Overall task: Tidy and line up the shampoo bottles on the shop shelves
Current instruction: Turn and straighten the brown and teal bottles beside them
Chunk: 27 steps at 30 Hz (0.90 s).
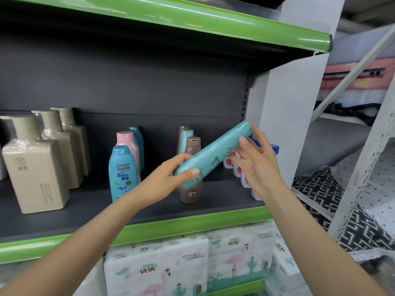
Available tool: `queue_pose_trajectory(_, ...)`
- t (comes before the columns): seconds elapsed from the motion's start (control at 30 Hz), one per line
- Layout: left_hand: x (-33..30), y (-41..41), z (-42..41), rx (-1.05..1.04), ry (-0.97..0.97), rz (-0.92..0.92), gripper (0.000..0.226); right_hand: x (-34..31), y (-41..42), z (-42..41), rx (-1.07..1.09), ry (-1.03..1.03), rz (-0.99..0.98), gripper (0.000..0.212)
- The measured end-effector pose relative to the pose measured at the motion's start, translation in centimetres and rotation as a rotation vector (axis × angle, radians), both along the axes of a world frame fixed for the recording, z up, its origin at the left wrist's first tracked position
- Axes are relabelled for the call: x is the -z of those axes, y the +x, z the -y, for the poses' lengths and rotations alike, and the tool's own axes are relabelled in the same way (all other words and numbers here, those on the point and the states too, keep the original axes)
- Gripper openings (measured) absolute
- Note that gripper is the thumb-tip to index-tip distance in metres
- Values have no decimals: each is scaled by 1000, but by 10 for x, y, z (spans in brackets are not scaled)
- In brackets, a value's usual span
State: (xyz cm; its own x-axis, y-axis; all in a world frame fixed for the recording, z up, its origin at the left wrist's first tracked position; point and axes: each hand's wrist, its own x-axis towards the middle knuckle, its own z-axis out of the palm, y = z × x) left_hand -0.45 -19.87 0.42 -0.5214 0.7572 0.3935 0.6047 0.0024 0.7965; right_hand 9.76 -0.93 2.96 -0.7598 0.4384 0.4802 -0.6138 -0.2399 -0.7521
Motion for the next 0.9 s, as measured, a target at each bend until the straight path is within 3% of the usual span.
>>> queue_pose_trajectory(0.1,0,0,-3,-2,-64,22,30,-9,-5,1,33,30,27,35)
queue_pose_trajectory(0.2,-5,-5,-5,-79,-104,-120,27,-18,-10,-1,85,118,58,30)
queue_pose_trajectory(0.37,-25,-17,-10,-245,130,-147,3,-28,-21,-11,208,366,172,31)
queue_pose_trajectory(0.53,-48,-40,-20,-448,274,-124,17,-30,-46,-32,357,531,241,30)
queue_pose_trajectory(0.9,-69,-142,-79,-658,67,58,22,-1,-161,-77,349,485,283,31)
